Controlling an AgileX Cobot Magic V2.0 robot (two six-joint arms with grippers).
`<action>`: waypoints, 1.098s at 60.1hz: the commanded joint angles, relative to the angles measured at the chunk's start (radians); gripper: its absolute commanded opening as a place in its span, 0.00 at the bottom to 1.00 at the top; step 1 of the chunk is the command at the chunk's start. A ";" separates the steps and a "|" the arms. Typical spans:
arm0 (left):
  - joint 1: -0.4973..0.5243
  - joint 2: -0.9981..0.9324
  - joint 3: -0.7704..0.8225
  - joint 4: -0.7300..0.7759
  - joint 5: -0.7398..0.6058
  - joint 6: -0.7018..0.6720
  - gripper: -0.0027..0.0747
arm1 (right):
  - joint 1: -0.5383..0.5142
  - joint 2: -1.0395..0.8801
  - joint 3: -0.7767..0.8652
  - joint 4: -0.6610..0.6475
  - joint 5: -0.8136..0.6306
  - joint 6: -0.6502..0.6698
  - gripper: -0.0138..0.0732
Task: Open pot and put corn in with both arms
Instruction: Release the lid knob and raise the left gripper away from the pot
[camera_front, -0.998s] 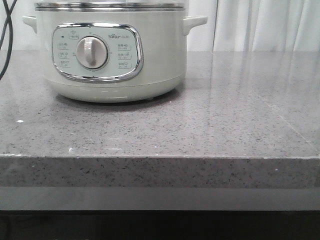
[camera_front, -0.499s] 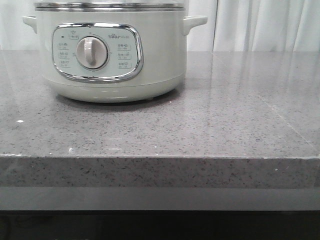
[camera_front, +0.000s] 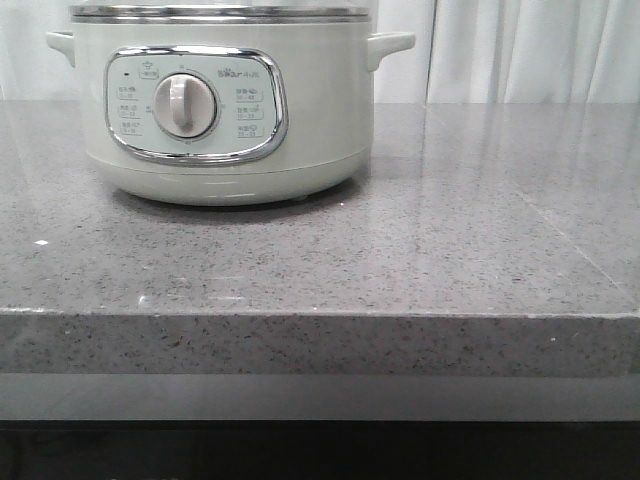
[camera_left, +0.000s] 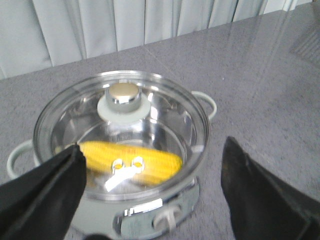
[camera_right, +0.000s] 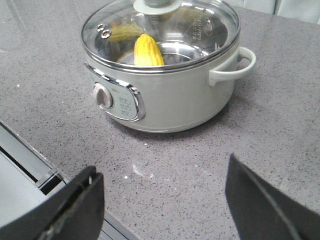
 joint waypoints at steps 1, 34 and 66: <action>-0.002 -0.090 0.061 -0.015 -0.058 -0.006 0.75 | 0.000 -0.006 -0.027 -0.004 -0.070 -0.013 0.77; -0.002 -0.381 0.345 -0.015 -0.061 -0.006 0.43 | 0.000 -0.004 -0.027 -0.004 -0.050 -0.013 0.52; -0.002 -0.379 0.345 -0.015 -0.061 -0.006 0.01 | 0.000 -0.004 -0.027 -0.004 -0.024 -0.013 0.03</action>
